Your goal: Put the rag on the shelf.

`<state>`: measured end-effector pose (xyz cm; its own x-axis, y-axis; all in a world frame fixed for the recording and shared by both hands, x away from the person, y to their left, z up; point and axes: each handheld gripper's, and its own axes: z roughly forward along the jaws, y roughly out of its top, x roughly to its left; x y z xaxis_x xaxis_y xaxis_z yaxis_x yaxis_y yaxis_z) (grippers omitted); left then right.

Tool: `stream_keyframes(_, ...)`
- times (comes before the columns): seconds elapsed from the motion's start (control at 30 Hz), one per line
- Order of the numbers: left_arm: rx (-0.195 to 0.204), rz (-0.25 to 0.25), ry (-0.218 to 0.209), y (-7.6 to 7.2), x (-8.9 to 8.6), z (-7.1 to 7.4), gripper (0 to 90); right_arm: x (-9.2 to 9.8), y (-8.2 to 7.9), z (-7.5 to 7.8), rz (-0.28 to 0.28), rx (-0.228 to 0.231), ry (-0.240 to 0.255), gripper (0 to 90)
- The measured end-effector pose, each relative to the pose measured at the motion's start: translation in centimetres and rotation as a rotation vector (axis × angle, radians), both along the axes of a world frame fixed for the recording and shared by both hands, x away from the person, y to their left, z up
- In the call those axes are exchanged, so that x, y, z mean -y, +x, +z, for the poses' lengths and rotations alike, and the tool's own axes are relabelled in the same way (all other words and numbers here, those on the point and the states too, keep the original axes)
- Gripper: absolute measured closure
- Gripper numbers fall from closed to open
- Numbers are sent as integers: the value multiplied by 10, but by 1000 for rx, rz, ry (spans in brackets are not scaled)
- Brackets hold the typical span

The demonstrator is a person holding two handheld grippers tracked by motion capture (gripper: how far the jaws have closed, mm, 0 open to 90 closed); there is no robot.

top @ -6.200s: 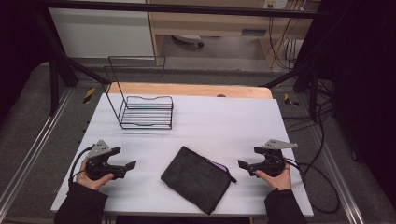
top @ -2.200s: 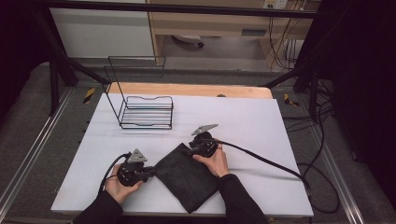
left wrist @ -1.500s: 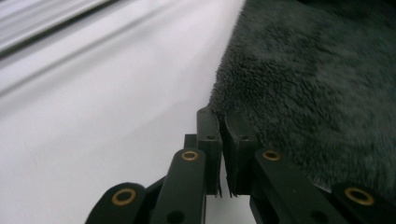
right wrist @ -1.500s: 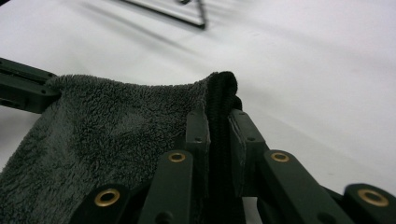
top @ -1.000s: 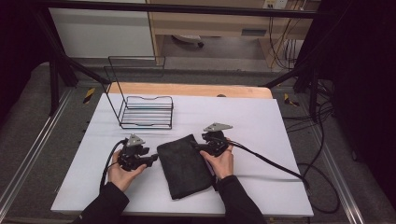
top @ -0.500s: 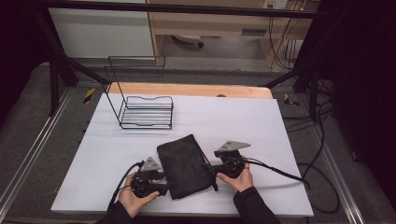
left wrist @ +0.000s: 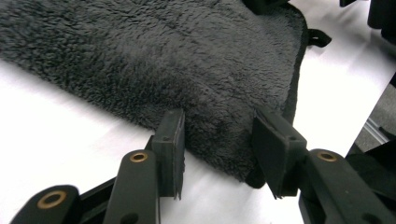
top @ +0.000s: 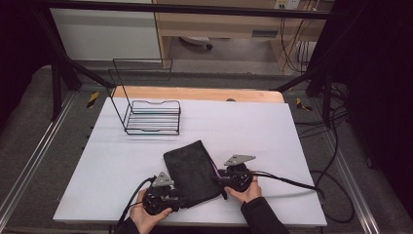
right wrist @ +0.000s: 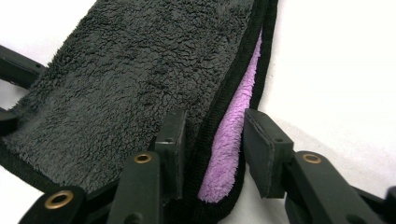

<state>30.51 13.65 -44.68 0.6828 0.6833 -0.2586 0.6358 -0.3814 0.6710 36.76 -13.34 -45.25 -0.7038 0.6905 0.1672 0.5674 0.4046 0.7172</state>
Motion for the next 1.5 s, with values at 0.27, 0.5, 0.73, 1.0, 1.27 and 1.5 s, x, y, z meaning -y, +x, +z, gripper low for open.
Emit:
stream_keyframes(0.27, 9, 25, -1, -3, 11, 0, 663, 0, -1, 2, -20, -10, 20, 770)
stream_keyframes(0.5, 14, 26, 27, 0, 14, 1, 819, 1, 0, 5, -12, 14, 24, 710)
stream_keyframes(0.73, 11, -10, 24, 3, 9, 4, 851, 6, -2, 13, -25, 86, 52, 469)
stream_keyframes(1.0, 9, -38, 30, 3, -4, 10, 856, 12, -4, 14, -31, 95, 71, 311)
stream_keyframes(1.27, 13, -37, 45, 2, -26, 15, 857, 11, -5, 13, -26, 97, 72, 248)
stream_keyframes(1.5, 13, -40, 70, 2, -46, 17, 857, 11, -5, 12, -30, 101, 74, 184)
